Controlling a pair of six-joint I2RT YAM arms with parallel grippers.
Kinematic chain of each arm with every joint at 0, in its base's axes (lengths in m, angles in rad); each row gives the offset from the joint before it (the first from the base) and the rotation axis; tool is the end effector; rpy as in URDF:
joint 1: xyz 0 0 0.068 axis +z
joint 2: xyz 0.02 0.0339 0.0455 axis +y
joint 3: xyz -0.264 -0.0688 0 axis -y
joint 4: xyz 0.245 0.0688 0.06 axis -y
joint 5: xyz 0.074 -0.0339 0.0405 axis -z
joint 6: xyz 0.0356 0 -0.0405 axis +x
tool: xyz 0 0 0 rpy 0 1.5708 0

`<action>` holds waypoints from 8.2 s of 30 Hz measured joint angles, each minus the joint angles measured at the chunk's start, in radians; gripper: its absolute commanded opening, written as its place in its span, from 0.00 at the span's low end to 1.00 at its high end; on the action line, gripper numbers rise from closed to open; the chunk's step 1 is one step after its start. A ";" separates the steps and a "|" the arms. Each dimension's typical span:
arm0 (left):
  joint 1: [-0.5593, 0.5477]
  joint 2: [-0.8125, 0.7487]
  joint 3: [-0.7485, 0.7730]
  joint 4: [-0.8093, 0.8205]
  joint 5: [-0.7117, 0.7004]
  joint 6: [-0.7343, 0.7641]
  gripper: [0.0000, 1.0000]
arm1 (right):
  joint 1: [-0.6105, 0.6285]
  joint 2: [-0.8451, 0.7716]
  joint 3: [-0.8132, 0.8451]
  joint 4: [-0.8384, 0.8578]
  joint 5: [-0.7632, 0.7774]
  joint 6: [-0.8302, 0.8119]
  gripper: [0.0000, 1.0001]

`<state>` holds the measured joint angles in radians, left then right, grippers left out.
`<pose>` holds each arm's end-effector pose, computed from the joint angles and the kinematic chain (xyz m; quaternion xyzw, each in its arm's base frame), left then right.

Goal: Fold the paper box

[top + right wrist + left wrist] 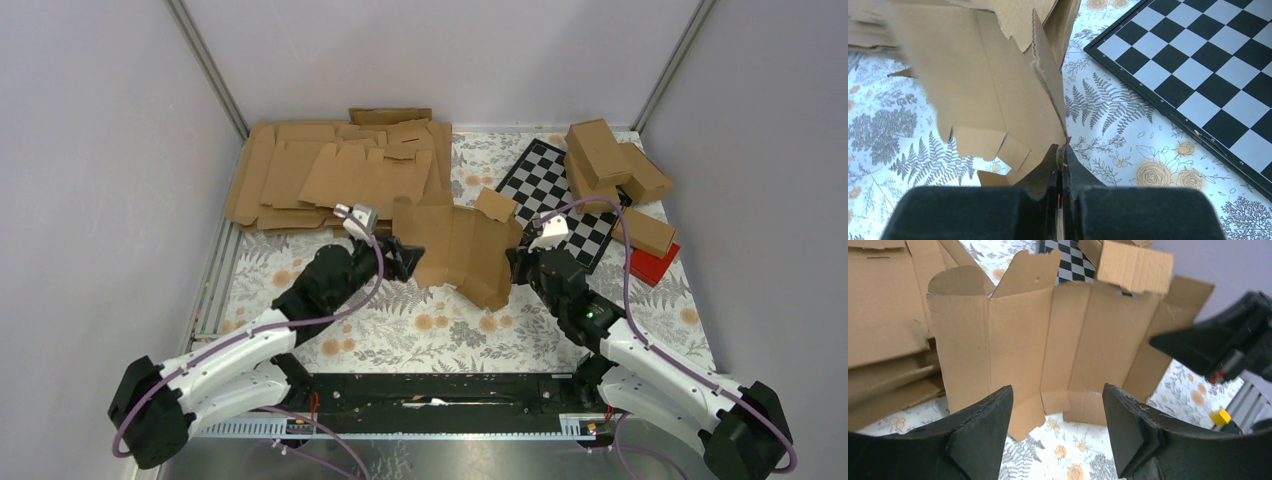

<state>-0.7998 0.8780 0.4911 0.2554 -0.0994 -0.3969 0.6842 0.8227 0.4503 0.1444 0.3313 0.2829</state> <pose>0.1485 -0.1477 0.2654 0.1182 0.7425 -0.3399 0.5650 0.1587 0.1145 0.2494 -0.0534 0.7772 0.1710 0.6032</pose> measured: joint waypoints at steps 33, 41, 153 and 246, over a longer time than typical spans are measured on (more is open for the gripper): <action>0.239 0.966 1.170 -0.773 0.628 0.756 0.93 | 0.000 -0.022 -0.014 -0.012 -0.114 -0.066 0.00; 0.239 0.953 1.164 -0.905 0.638 0.801 0.94 | 0.000 -0.022 -0.005 -0.029 -0.115 -0.066 0.00; 0.118 0.538 0.798 -0.911 0.133 0.144 0.00 | -0.194 0.771 0.023 0.628 -0.521 0.029 0.91; 0.141 0.613 0.819 -0.795 0.282 0.023 0.00 | -0.219 0.701 0.024 0.574 -0.588 -0.008 1.00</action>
<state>-0.6586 1.4910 1.3098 -0.5400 0.1825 -0.3744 0.4656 1.5234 0.4744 0.7185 -0.2569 0.2745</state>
